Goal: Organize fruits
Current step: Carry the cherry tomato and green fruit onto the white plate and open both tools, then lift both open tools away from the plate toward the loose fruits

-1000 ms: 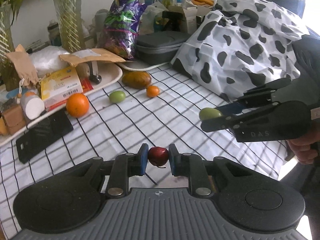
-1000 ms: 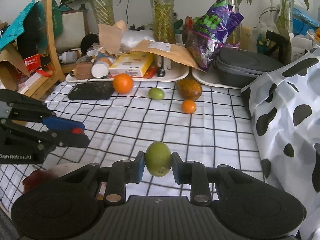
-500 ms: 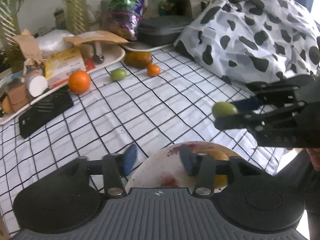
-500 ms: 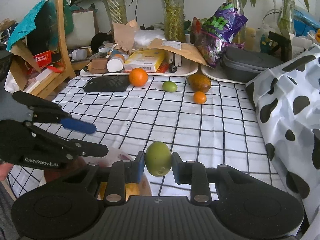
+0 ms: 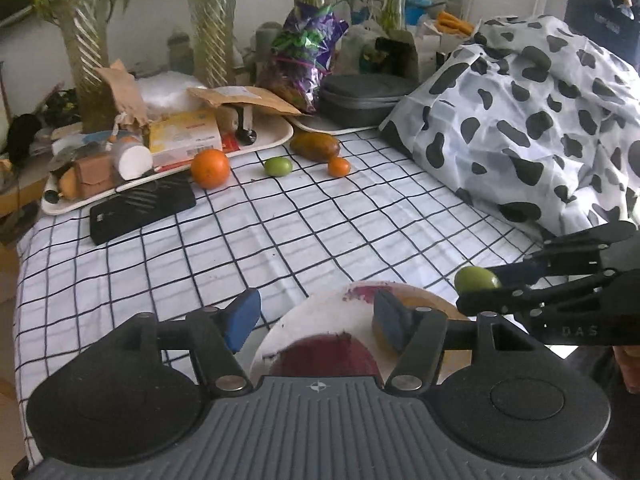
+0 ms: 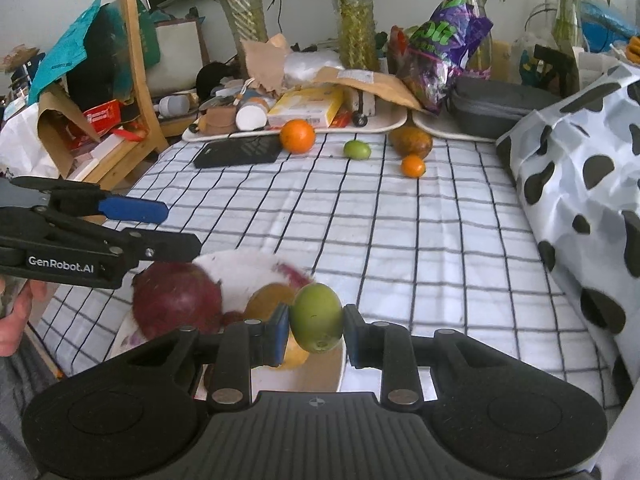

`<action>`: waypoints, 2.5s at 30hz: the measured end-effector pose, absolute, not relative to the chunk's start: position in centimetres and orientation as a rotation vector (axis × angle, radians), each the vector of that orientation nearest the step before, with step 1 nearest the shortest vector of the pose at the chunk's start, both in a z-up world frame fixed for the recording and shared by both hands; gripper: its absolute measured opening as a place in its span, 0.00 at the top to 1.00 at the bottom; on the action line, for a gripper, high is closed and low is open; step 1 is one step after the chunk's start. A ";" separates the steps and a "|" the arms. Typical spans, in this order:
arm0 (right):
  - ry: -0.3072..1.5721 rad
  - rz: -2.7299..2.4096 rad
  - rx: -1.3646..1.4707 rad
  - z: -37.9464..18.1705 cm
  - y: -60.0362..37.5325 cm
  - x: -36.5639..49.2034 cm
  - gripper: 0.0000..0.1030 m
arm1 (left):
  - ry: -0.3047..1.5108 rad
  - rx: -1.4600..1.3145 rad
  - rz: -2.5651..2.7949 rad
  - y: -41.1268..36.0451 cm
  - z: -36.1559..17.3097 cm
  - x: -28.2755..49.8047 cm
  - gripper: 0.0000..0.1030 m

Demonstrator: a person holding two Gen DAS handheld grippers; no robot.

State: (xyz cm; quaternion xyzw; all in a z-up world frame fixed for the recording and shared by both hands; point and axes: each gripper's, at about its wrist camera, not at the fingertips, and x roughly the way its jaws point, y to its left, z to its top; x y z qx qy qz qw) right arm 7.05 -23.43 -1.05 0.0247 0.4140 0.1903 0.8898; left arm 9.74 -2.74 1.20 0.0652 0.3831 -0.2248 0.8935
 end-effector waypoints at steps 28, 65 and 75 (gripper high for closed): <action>0.875 0.397 0.065 -1.0 -22.2 4.3 0.21 | 0.806 0.134 -0.453 -2.0 0.0 4.9 0.41; 0.829 0.214 -0.014 -0.7 -22.9 4.9 0.04 | 0.756 0.176 -0.467 -2.8 0.5 4.9 0.41; 0.840 0.164 0.007 -1.0 -23.7 5.9 0.06 | 0.733 0.176 -0.430 -2.4 0.9 6.4 0.41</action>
